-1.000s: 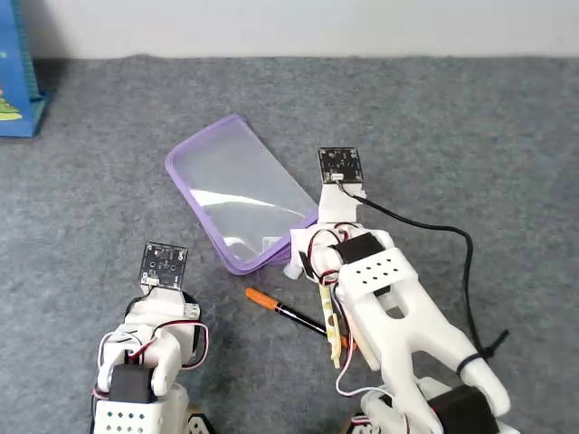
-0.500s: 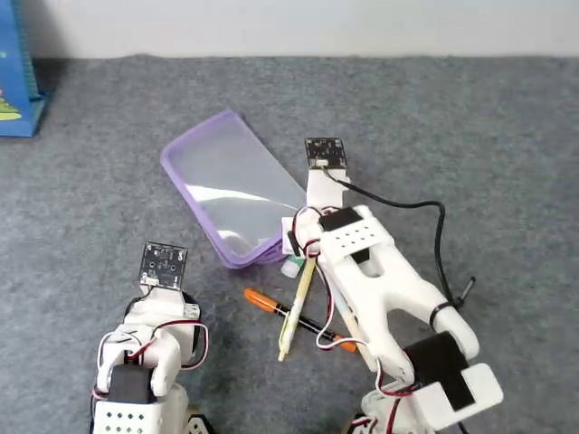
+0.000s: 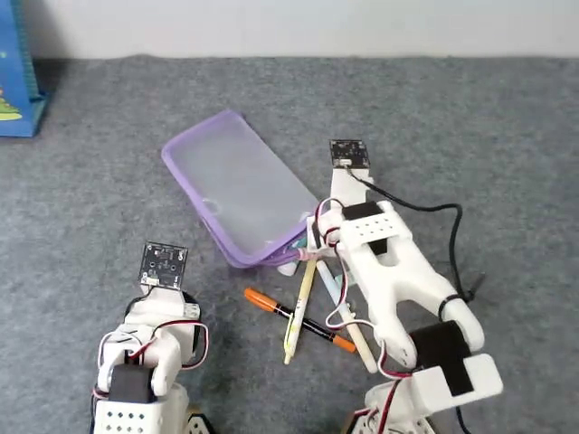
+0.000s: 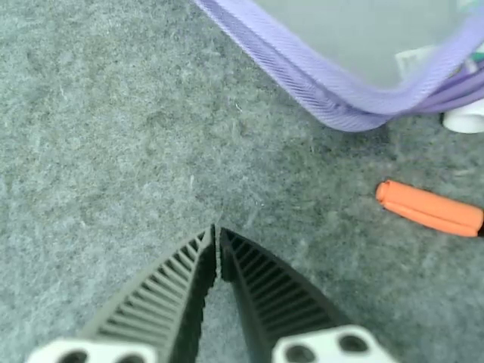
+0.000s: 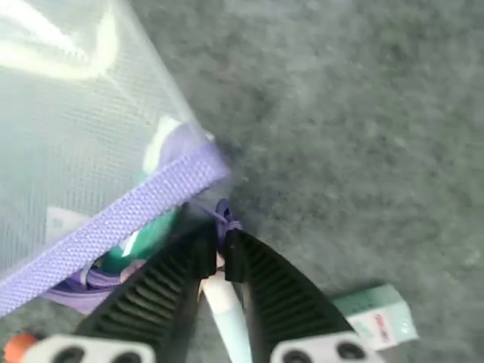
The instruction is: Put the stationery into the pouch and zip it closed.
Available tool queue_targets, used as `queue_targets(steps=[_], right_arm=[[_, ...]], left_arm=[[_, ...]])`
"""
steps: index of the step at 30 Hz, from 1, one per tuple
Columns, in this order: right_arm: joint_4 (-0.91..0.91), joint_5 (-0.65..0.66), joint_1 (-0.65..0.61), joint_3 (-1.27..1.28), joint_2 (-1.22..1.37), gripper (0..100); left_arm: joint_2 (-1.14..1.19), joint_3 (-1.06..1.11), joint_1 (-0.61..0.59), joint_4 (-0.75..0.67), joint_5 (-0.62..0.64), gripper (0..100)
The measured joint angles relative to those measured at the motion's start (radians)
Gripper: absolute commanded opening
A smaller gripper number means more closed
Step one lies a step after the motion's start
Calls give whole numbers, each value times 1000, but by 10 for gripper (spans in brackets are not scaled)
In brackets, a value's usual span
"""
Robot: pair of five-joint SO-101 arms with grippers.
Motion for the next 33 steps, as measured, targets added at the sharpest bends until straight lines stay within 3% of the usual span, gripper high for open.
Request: queue_targets(steps=[12,24,33], right_arm=[[207,161,115,3,-404,8],[229,345,204,3,-887,8],[292,483,138,100,-898,12]], left_arm=[[0,0,0,0,0,14],[0,0,0,0,0,14],[0,0,0,0,0,14]])
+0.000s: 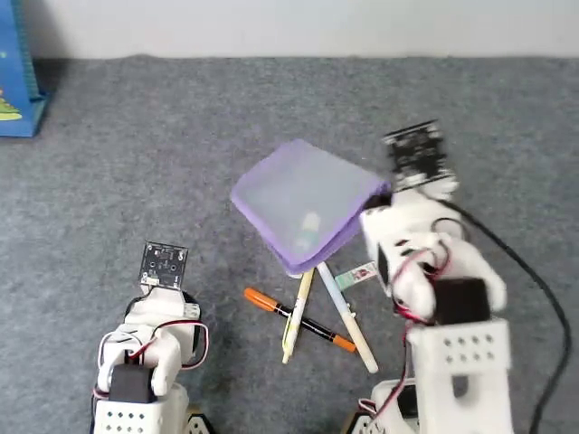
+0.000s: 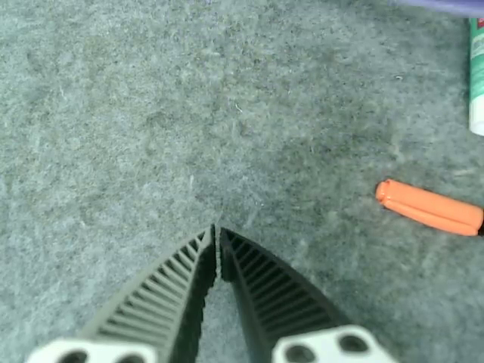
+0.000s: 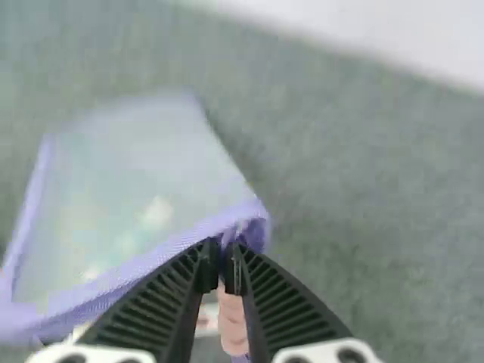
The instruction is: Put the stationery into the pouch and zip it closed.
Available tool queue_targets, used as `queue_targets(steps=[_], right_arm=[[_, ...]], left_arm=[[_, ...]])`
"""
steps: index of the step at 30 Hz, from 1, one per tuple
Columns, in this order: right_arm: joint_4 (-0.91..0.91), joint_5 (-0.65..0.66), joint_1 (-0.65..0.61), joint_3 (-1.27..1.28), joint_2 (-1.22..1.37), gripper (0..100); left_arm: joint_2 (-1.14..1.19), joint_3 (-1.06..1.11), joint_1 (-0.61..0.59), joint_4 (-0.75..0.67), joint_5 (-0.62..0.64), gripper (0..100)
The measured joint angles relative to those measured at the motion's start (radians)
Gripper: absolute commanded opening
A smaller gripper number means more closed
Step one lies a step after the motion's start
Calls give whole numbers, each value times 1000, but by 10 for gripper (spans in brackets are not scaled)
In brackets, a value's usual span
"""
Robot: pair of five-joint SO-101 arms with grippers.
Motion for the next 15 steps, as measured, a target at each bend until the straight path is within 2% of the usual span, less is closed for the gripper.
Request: queue_targets(steps=[4,11,15], right_arm=[[2,40,-14,95,87,30],[18,91,-43,110,189,233],[91,92,-44,110,192,253]], left_arm=[[0,0,0,0,0,14],[0,0,0,0,0,14],[0,0,0,0,0,14]])
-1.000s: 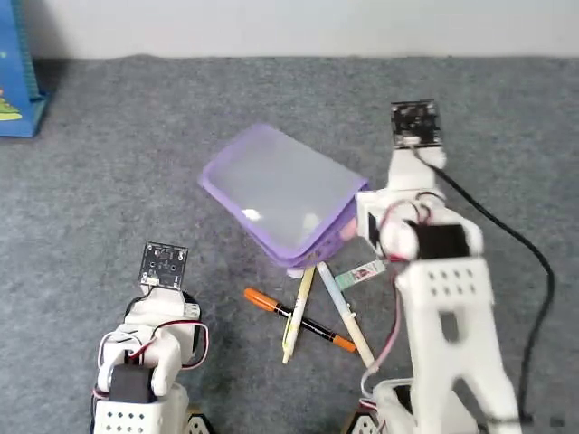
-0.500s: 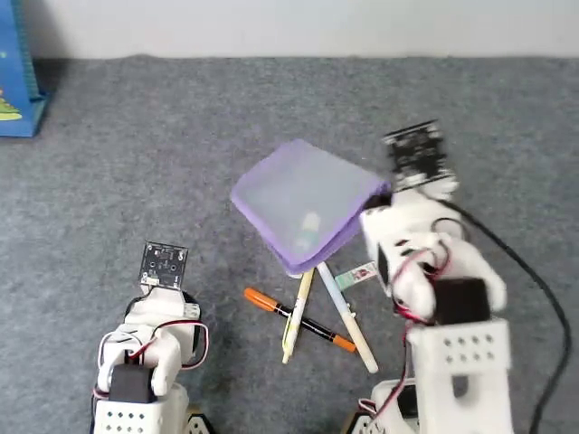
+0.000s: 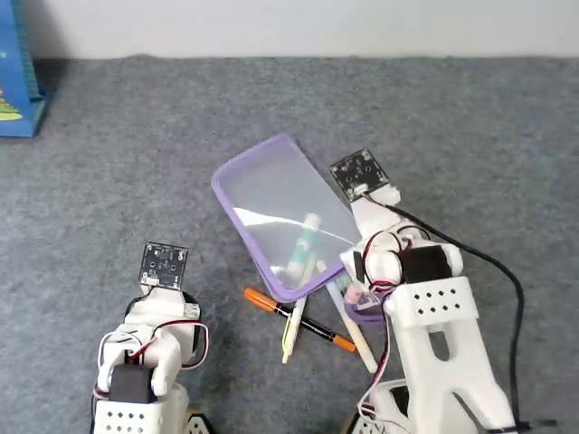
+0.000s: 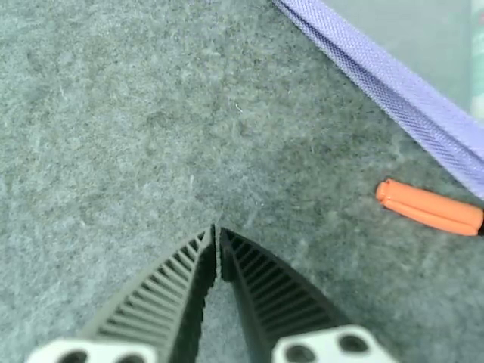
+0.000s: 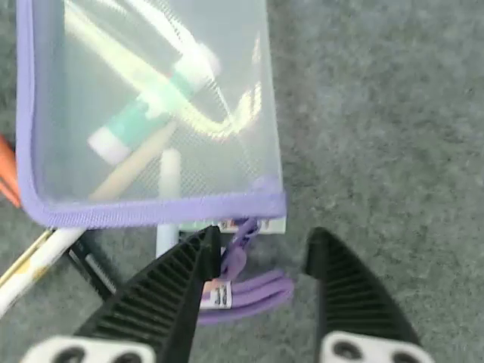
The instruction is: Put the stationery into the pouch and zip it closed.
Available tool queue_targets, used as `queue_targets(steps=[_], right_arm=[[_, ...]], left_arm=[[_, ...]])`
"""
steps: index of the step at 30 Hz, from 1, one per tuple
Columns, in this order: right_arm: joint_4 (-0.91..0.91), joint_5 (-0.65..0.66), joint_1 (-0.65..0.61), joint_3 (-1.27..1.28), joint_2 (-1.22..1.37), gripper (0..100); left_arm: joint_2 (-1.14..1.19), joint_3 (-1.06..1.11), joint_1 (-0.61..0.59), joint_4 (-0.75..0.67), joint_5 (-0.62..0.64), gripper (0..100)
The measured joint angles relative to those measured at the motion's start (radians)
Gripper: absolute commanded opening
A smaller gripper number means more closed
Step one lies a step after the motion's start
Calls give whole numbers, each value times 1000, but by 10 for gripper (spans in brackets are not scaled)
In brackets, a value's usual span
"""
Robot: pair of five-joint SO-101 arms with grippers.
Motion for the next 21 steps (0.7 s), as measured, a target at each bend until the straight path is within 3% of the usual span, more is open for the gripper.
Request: queue_targets(steps=[7,11,21], right_arm=[[190,0,3,0,-12,252],[249,-83,-2,0,-49,252],[187,-157,-235,0,-28,252]], left_arm=[[0,0,0,0,0,14],[0,0,0,0,0,14],[0,0,0,0,0,14]])
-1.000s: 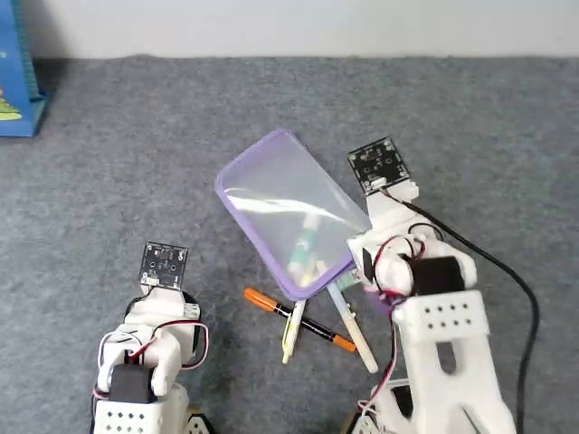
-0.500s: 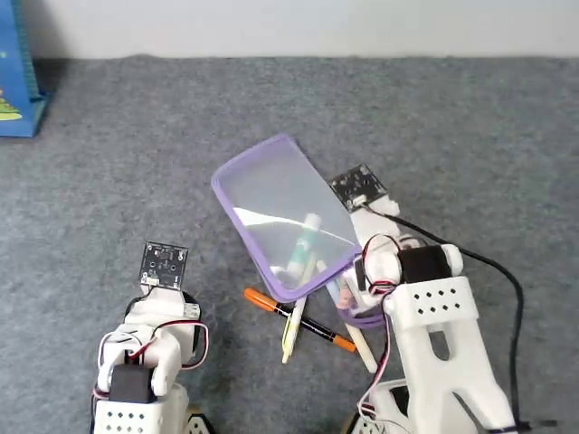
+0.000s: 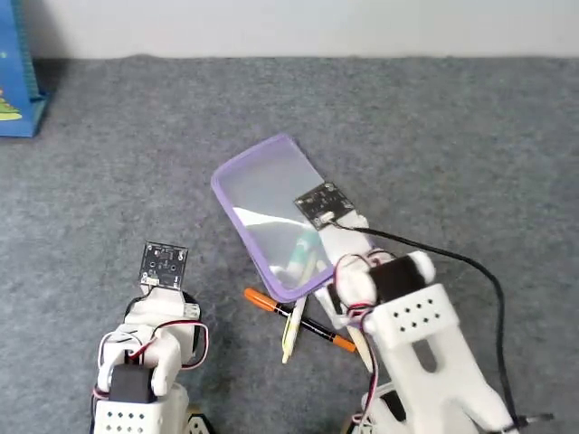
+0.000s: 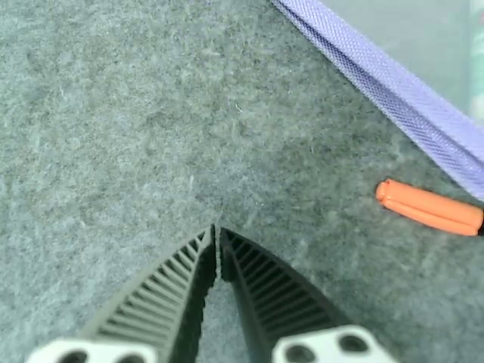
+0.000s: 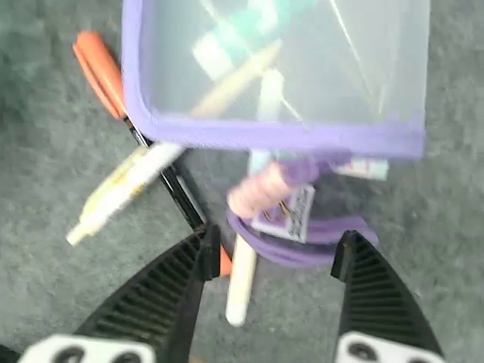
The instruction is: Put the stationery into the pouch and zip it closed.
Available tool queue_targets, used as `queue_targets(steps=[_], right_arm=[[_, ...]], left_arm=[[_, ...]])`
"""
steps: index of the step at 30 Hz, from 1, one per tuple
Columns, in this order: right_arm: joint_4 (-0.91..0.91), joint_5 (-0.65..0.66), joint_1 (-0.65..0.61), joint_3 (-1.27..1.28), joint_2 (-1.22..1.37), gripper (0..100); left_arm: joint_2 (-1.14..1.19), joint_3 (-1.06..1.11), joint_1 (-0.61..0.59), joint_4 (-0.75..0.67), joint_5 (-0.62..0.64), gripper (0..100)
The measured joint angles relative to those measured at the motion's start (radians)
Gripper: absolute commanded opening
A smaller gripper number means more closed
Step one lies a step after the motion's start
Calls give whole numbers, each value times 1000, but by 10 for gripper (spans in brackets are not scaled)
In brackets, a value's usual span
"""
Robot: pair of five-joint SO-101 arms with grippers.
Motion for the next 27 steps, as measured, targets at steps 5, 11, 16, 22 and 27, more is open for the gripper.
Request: queue_targets(steps=[5,11,16,22,27], right_arm=[[-91,-49,-12,0,121,252],[-176,-55,-15,0,321,241],[-189,-55,-14,0,384,136],[-189,-55,-12,0,382,125],[-189,-55,-14,0,350,117]], left_arm=[[0,0,0,0,0,14],[0,0,0,0,0,14],[0,0,0,0,0,14],[0,0,0,0,0,14],[0,0,0,0,0,14]])
